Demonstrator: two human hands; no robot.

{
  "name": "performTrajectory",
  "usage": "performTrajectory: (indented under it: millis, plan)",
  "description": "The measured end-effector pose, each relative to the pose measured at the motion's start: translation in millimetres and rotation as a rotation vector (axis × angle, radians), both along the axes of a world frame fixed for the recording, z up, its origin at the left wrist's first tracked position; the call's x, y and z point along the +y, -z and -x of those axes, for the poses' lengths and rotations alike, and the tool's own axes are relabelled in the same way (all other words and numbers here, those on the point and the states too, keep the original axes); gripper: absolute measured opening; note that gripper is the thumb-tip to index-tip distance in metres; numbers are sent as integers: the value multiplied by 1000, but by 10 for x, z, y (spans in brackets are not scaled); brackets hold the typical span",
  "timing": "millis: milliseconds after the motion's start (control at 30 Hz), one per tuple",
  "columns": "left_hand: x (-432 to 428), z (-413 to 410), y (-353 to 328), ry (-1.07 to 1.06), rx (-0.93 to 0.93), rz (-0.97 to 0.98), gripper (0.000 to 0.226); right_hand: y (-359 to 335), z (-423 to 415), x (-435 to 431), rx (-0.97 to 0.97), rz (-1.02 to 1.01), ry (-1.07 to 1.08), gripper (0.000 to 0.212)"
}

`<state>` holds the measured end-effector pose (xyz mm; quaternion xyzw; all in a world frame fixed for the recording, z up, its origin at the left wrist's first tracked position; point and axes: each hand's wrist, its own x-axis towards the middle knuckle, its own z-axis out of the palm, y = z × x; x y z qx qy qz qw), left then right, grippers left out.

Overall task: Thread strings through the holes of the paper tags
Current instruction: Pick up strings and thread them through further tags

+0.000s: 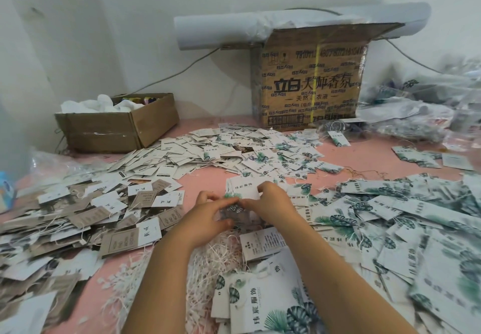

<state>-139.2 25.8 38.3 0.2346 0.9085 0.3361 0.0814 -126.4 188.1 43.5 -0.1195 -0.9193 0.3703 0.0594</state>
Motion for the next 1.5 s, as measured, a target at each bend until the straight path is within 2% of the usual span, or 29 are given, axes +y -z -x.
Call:
performTrajectory:
  millis: [67,167,200,300,367,467,600,867,1000,1100,1233,1333,1433,1500]
  plan:
    - [3,4,-9,1,9,-25,53,-8,-1,20,41,85,17,49]
    - [9,0,-15,-8,78,-46,49,-1,8,61,84,181,26,29]
    - [10,-2,-16,-15,102,-60,48,5,13,73,96,201,25,29]
    - [20,-15,-13,-23,125,-83,48,20,20,87,105,222,6,47]
    - [28,-19,-2,-20,124,-54,48,24,23,82,80,205,3,48]
    - [31,-7,16,-30,125,-51,49,30,34,74,49,100,-3,47]
    - [38,9,34,-40,147,-65,47,39,17,39,18,-177,-3,48]
    - [67,-47,9,-98,122,-138,47,1,-22,-14,163,-393,-78,41]
    - [49,-59,-10,-139,102,-155,47,-1,-20,-9,205,-425,-85,38]
    - [45,-54,0,-135,100,-178,46,-9,-27,3,220,-345,-77,35]
    - [43,-44,7,-159,99,-225,47,-72,-21,10,277,60,-54,37]
    - [43,-47,-22,-211,128,-312,46,-155,-64,24,360,266,-89,38]
    - [56,-68,-89,-308,12,-521,47,-246,-135,12,340,384,-245,30]
    - [35,-68,-148,-313,-116,-728,42,-283,-164,-10,315,375,-330,29]
